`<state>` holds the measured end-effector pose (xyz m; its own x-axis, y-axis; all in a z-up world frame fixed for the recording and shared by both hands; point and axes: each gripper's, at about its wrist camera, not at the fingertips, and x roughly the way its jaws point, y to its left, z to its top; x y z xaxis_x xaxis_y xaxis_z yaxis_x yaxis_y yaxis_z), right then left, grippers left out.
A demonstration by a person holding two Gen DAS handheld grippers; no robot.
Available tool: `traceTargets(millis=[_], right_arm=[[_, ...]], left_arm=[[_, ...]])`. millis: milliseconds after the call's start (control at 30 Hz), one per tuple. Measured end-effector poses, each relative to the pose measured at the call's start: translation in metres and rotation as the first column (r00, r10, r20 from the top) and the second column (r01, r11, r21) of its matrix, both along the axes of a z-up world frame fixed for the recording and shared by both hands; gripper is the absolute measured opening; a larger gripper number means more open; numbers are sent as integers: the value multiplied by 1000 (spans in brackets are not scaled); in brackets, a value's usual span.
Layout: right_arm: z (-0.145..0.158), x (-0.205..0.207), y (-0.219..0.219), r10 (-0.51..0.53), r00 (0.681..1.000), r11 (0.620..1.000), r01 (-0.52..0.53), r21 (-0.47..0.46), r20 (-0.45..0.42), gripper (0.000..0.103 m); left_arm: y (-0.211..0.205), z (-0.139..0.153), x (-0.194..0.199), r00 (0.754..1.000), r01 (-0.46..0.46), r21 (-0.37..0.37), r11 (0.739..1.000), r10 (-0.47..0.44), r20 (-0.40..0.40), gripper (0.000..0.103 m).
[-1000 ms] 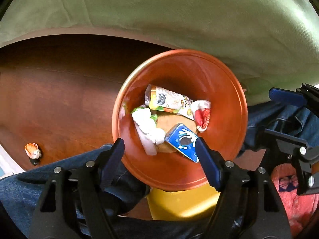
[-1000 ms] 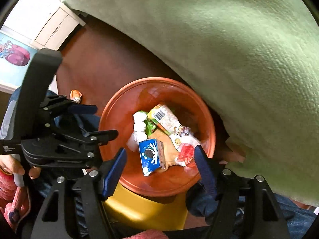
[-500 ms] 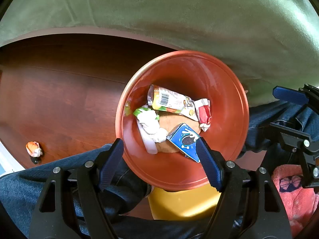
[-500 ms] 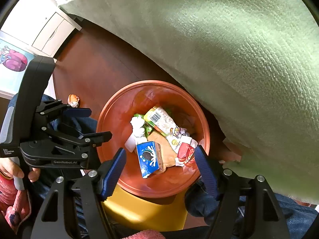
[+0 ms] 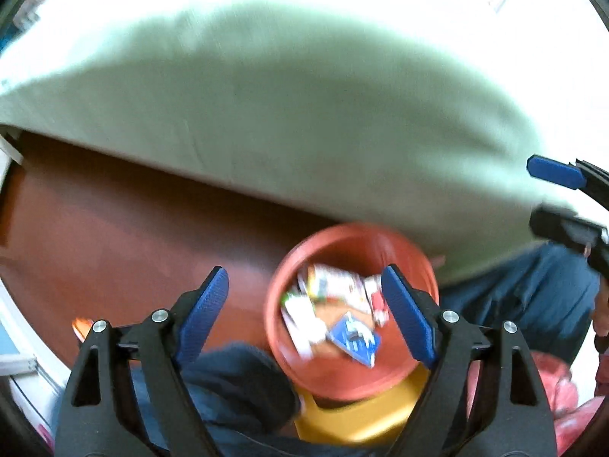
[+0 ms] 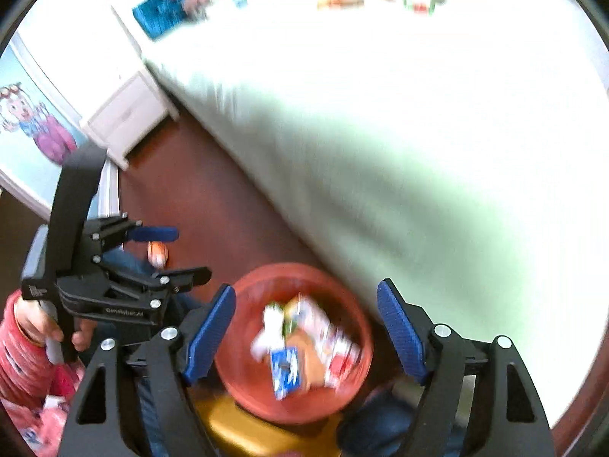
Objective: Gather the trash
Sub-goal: 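Raise both open grippers back toward the bed, then grasp the red toy car with the right gripper while the left gripper grasps the orange dinosaur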
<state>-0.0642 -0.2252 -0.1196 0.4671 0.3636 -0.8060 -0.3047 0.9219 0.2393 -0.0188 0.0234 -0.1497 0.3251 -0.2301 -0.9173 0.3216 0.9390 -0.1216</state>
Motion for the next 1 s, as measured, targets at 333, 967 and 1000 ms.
traceTargets(millis=[333, 967, 1000], right_arm=[[60, 134, -14, -121, 978, 986, 138, -94, 173, 78], [20, 373, -14, -279, 959, 924, 281, -259, 46, 39], [23, 369, -15, -280, 958, 924, 286, -255, 58, 39]], left_arm=[[19, 61, 30, 983, -54, -59, 997, 64, 171, 89], [35, 62, 97, 979, -133, -94, 987, 146, 145, 90], [34, 64, 99, 979, -131, -98, 987, 144, 146, 90]])
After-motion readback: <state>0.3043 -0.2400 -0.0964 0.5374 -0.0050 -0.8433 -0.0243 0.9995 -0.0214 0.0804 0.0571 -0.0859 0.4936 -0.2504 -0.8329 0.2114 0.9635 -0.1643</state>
